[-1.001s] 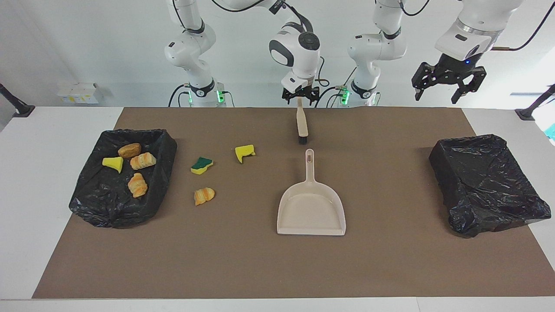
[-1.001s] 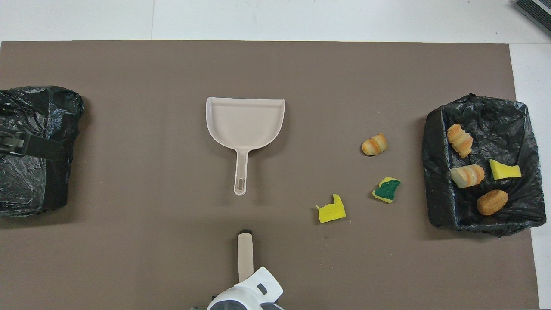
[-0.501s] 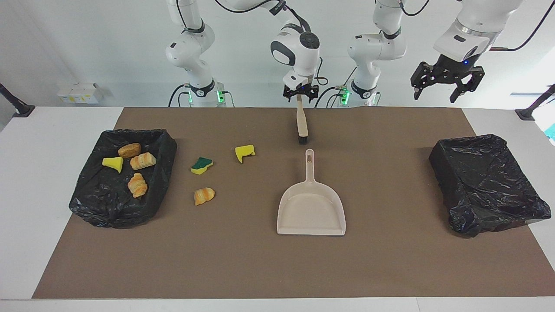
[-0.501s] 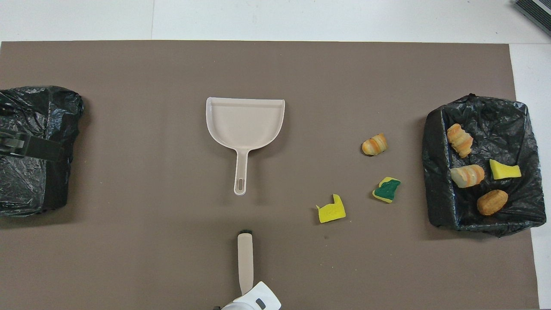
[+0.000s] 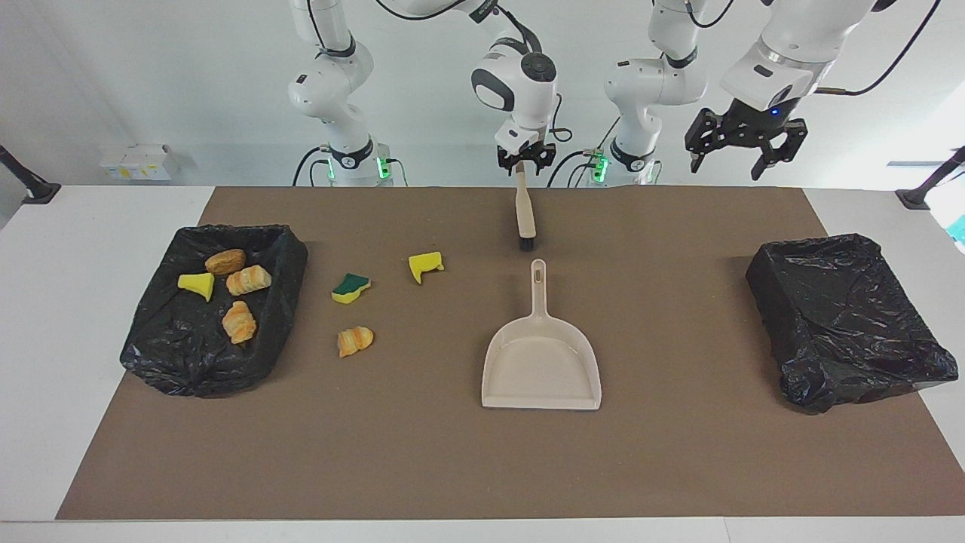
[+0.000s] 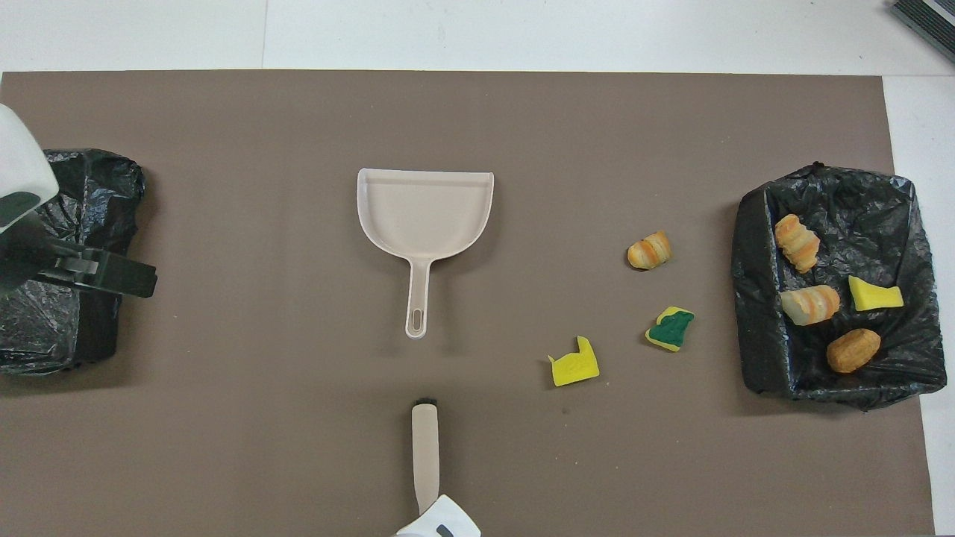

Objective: Sweep and dump trash in bin
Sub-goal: 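Reach the left gripper to the dustpan handle and grasp it, then hold the dustpan with the left gripper while the right gripper grasps the brush, then sweep the sponge pieces toward the dustpan with the right gripper's brush, then push the yellow sponge into the dustpan with the brush in the right gripper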

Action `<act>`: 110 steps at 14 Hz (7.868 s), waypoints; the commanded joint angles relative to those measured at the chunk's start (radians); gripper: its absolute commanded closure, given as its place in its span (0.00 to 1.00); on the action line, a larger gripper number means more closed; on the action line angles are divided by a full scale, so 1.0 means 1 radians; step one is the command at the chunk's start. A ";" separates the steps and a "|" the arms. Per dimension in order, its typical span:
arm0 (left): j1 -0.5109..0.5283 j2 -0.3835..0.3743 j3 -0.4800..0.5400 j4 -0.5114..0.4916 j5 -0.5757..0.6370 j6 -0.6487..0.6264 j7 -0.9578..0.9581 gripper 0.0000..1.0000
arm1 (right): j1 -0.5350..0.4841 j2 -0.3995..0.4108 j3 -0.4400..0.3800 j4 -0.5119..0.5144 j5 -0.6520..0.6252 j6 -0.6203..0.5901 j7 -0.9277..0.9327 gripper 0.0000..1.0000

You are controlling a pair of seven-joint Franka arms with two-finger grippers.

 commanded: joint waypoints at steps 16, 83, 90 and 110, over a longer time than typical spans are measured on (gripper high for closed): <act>-0.383 0.301 0.013 -0.305 0.034 0.669 -0.509 0.00 | -0.182 -0.104 -0.013 0.035 -0.028 -0.283 -0.035 1.00; -0.397 0.127 0.018 -0.617 0.207 0.612 0.753 1.00 | -0.685 -0.170 0.024 0.094 0.080 -0.593 -0.507 1.00; -0.432 0.070 0.020 -0.706 0.241 0.663 0.747 1.00 | -0.549 -0.380 0.027 -0.239 0.068 -0.424 -0.115 1.00; -0.427 0.065 0.018 -0.735 0.230 0.715 0.670 1.00 | -0.504 -0.074 0.028 0.101 0.007 -0.331 -0.520 1.00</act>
